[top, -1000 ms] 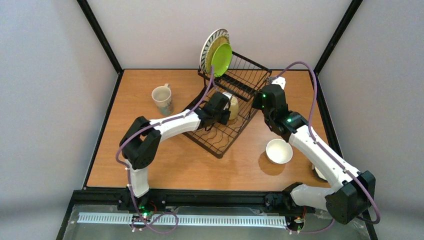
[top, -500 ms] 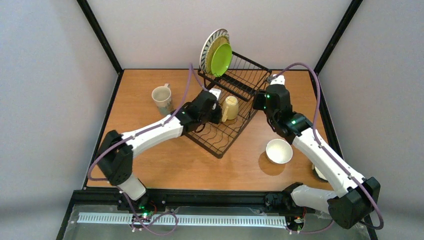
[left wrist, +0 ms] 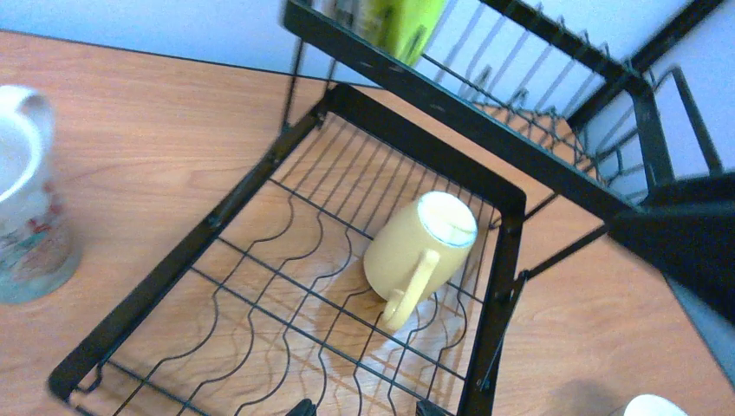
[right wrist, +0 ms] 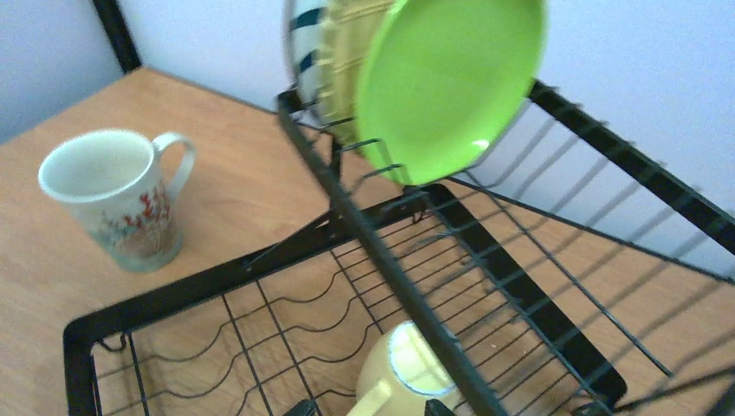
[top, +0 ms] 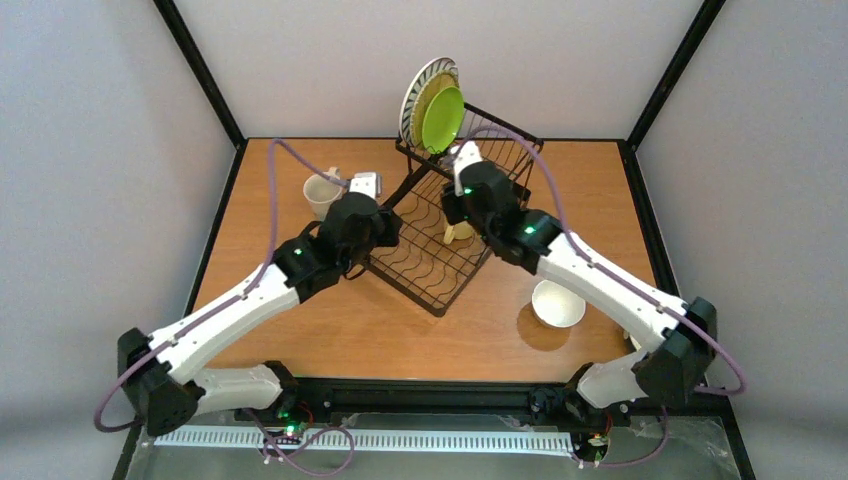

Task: Load the mixed dishes into the dish rack
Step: Place the upside down cup on the dish rack, then move the cup to the dish rack.

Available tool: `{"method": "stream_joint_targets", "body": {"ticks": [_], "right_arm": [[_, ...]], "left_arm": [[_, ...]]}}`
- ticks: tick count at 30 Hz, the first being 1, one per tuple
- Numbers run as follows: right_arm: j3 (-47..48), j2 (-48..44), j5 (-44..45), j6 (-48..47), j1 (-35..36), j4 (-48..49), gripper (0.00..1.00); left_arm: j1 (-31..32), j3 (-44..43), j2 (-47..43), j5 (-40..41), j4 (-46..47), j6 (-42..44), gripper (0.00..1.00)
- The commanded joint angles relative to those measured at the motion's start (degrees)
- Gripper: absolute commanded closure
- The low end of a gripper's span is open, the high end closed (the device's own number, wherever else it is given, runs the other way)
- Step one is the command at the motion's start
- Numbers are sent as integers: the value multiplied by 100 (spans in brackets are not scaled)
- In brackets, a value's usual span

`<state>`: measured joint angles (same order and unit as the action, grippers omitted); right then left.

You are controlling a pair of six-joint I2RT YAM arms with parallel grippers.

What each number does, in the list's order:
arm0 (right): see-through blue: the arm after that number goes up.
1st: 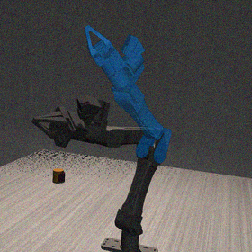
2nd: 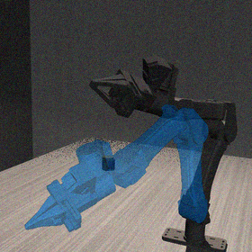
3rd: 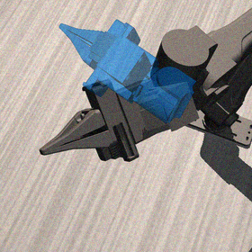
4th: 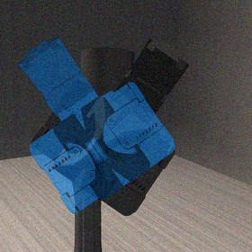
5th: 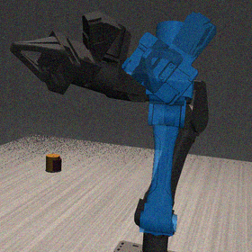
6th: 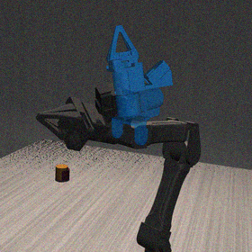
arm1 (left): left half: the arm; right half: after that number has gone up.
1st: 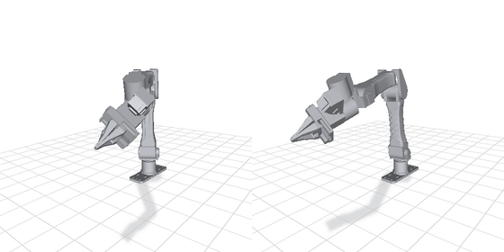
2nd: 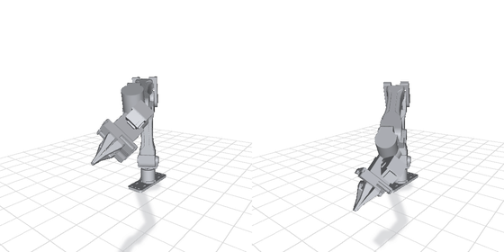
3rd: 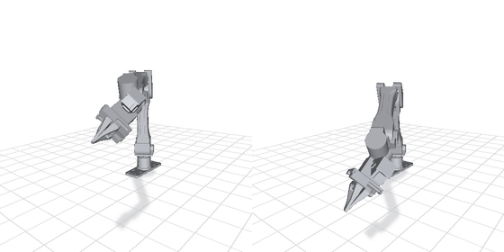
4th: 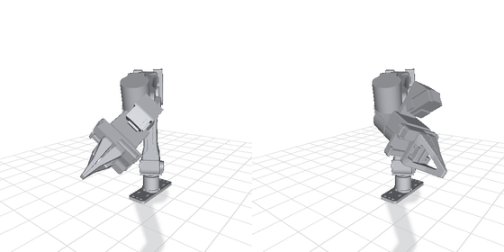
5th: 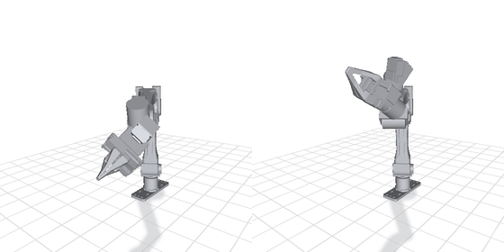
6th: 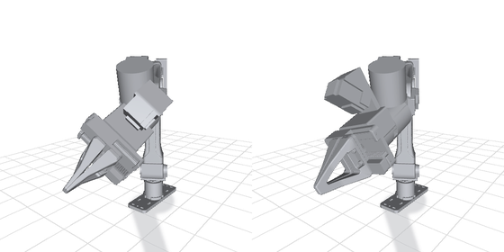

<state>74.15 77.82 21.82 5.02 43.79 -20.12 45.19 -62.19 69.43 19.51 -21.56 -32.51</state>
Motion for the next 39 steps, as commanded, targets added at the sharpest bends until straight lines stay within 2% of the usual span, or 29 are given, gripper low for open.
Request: {"method": "stream_joint_targets", "body": {"ticks": [1,7,12,18,23,27,39], "right_arm": [[360,579,775,-883,589,-269,27],[402,1482,1788,-1196,1169,-155,28],[336,2159,2692,-1223,1380,96,29],[67,2912,4005,-1553,1430,1050,31],[17,3300,4269,-1915,1425,1752,32],[186,3708,4471,-2147,1429,1934,32],[737,4691,4745,-2120,1291,1629,32]], "left_arm": [[34,177,-579,686,-682,-913,36],[27,473,-1395,1199,-1101,-1689,34],[28,743,-1961,1516,-1345,-2225,32],[33,928,-2409,1600,-1488,-2558,32],[27,1021,-2769,1794,-1697,-2733,31],[25,1135,-3083,1883,-1764,-2831,31],[29,1241,-3561,1915,-1771,-2895,31]]}}
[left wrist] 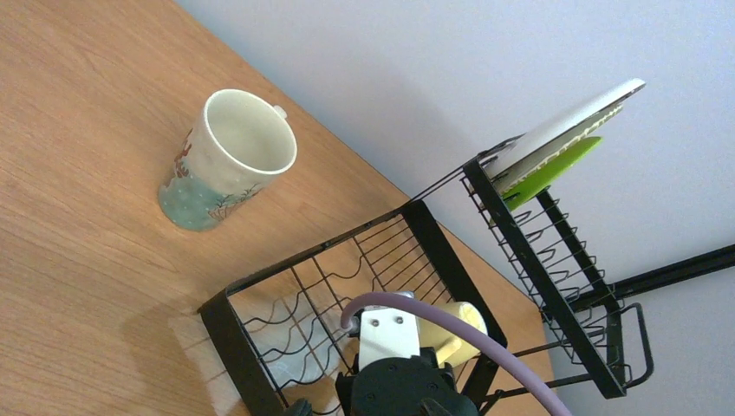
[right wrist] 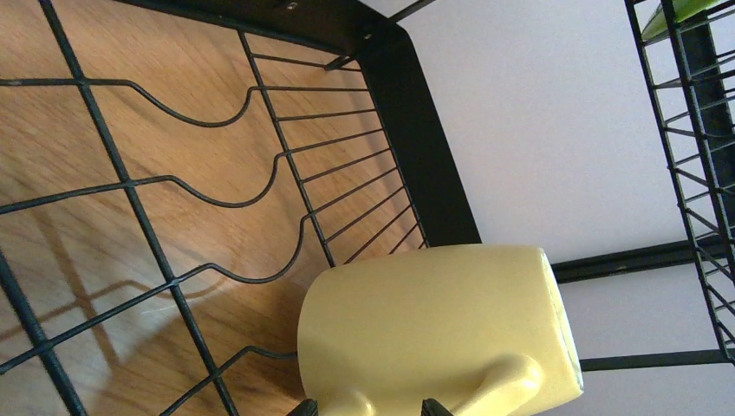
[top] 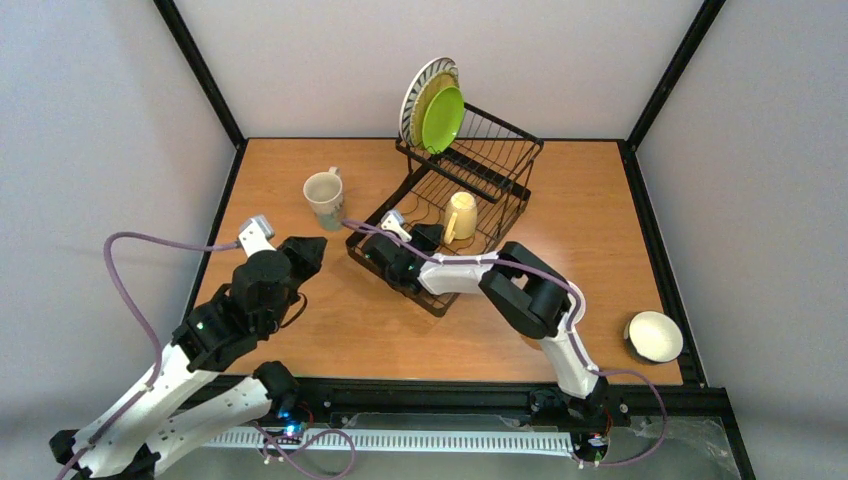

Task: Load the mixed dishes into the dish rack
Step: Move the cup to the dish rack.

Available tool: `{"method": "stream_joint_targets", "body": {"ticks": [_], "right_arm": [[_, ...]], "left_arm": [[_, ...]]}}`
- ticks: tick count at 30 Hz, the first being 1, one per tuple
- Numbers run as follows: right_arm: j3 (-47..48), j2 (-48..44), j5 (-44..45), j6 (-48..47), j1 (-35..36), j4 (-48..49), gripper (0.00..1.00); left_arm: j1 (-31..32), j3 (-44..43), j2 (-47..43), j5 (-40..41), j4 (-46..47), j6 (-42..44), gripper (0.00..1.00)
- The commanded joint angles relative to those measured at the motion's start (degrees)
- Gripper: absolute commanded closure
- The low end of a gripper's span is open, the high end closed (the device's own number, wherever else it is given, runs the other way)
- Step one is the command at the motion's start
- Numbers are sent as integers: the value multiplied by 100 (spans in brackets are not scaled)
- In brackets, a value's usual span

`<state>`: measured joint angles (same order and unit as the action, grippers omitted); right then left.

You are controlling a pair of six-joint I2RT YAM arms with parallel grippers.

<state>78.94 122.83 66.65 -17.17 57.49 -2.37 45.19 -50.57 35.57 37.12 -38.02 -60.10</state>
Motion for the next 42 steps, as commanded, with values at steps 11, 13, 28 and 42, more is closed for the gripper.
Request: {"method": "stream_joint_targets", "body": {"ticks": [11,13,28,42], "right_arm": [[793,654,366,669,-488,-1019,32],[849,708,371,763,-538,-1120,32],[970,761,452,1288,-1088,-1629,31],[1139,876,301,890,-1481,-1244,31]], "left_arm": [[33,274,-522,115,-99,-143,31],[27,287,-548,108,-96,-143,31],[32,339,-652,117,-127,-178,31],[28,366,-791,164,-294,-231,31]]}}
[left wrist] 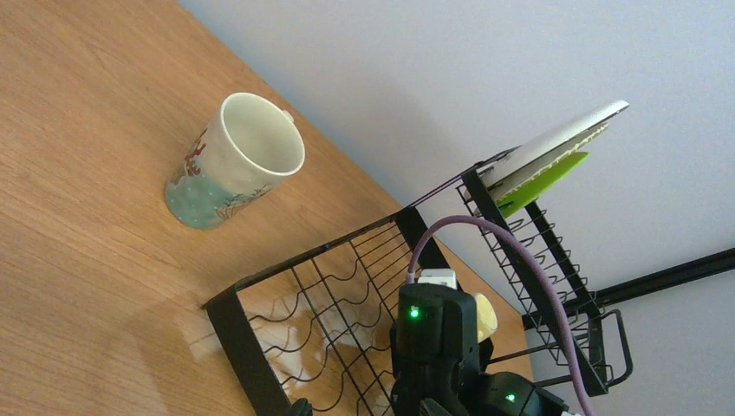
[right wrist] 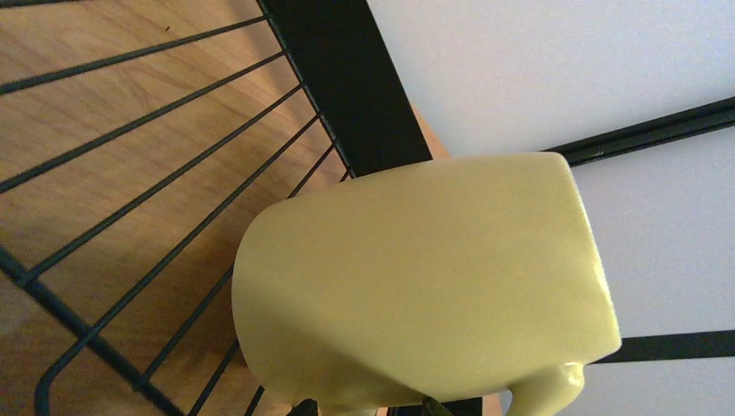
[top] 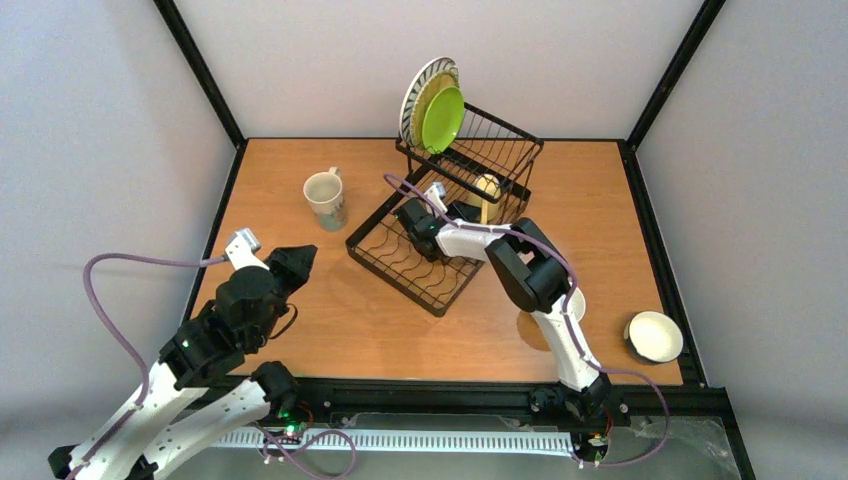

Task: Load the mixed dishes into the dish rack
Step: Move the cup to the dish rack.

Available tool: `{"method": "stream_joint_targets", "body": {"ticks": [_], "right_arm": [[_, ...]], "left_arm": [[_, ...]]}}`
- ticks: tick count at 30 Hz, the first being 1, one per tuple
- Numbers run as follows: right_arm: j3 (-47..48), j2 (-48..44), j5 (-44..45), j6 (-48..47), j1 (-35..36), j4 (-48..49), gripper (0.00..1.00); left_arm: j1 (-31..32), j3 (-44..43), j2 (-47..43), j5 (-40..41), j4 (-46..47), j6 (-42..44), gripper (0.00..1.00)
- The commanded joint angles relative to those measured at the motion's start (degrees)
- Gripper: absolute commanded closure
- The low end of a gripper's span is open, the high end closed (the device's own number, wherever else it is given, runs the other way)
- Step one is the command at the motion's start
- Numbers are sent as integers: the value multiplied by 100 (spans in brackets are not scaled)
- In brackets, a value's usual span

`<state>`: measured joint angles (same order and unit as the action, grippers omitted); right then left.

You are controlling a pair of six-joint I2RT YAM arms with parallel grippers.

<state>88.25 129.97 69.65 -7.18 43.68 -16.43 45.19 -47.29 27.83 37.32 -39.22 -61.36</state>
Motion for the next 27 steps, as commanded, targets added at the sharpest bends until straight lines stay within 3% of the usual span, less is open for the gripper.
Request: {"method": "stream_joint_targets", "body": {"ticks": [1,18,27], "right_arm": [[230,177,-1,-123,-131,154,31],[234,260,-14,313,-417,-174,31],[253,-18,-260,614,153,-391,31]], "left_arm": [[33,47,-15,144,-173,-96,31],[32,73,51,161,-206,-86,31],[27,-73,337,282,-298,-110,28]]}}
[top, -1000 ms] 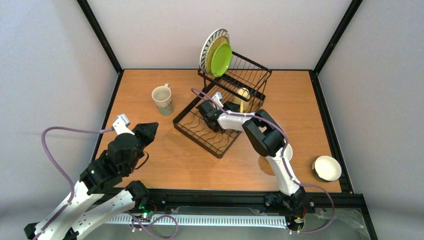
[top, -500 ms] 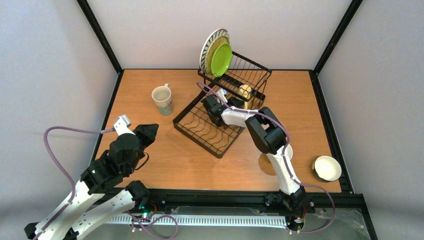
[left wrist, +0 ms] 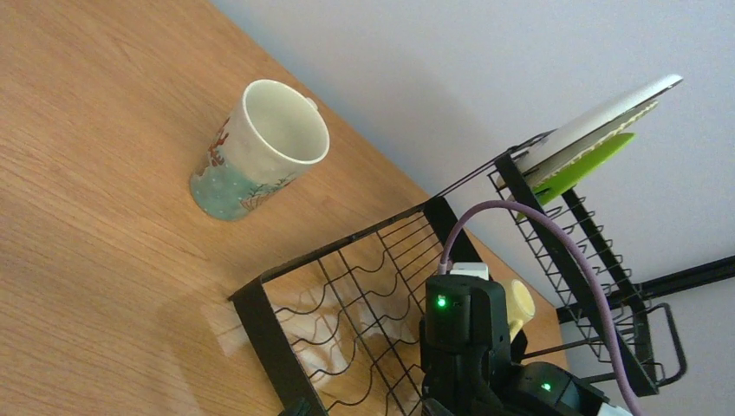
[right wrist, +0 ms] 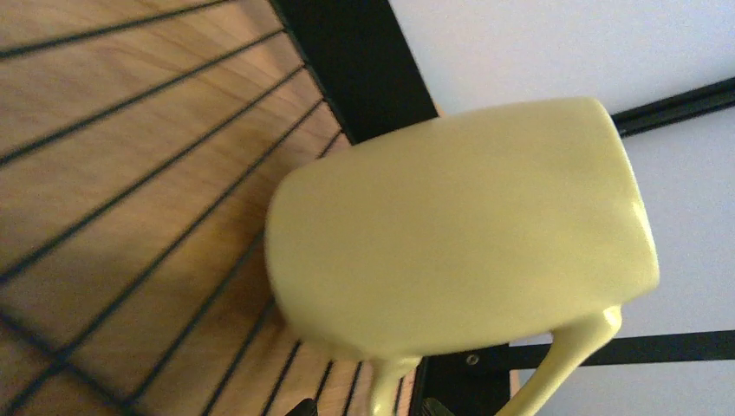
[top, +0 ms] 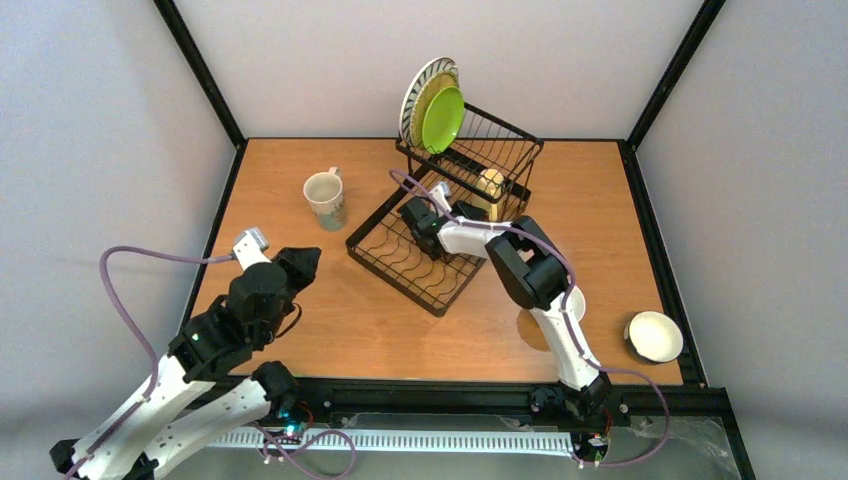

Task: Load the mixed dishes into the dish rack
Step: Move the cup to the dish rack, then grab the cup from the center of the board.

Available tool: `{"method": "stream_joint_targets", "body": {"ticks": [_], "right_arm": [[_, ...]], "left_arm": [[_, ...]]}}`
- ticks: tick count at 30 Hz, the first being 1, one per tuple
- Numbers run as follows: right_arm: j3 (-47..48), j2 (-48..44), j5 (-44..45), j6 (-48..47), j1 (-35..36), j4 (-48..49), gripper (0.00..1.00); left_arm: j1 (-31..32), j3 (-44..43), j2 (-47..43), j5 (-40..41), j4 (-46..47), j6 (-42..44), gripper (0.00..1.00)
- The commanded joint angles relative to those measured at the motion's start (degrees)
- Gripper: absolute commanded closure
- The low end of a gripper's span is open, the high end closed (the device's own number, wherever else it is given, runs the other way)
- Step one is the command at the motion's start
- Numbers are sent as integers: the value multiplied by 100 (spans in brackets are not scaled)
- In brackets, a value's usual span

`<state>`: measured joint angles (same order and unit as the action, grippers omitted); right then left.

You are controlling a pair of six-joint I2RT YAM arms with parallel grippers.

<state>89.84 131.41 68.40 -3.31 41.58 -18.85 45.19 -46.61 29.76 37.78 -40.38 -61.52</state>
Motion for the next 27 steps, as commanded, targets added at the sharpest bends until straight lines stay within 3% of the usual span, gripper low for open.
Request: {"method": "stream_joint_targets", "body": {"ticks": [1,11,18,23,27], "right_arm": [[178,-168,-150,233,462,-193,31],[511,-484,-275,952,1129,-913,30],[-243,-1699,-766,1159,1385,-784,28],[-580,-2664,-1538,1070,1502,-812,27],[-898,-3594,-3004,889,1540,-710,26]], "left_arm": [[32,-185,163,272,-234,-109,27],[33,-948,719,664,-953,-175,24],[13,-1753,1677,967,-1342,-34,17],[-284,-2240,2164,847,-1127,479,15],[-981,-2490,2520,260,-858,1002,14]]}}
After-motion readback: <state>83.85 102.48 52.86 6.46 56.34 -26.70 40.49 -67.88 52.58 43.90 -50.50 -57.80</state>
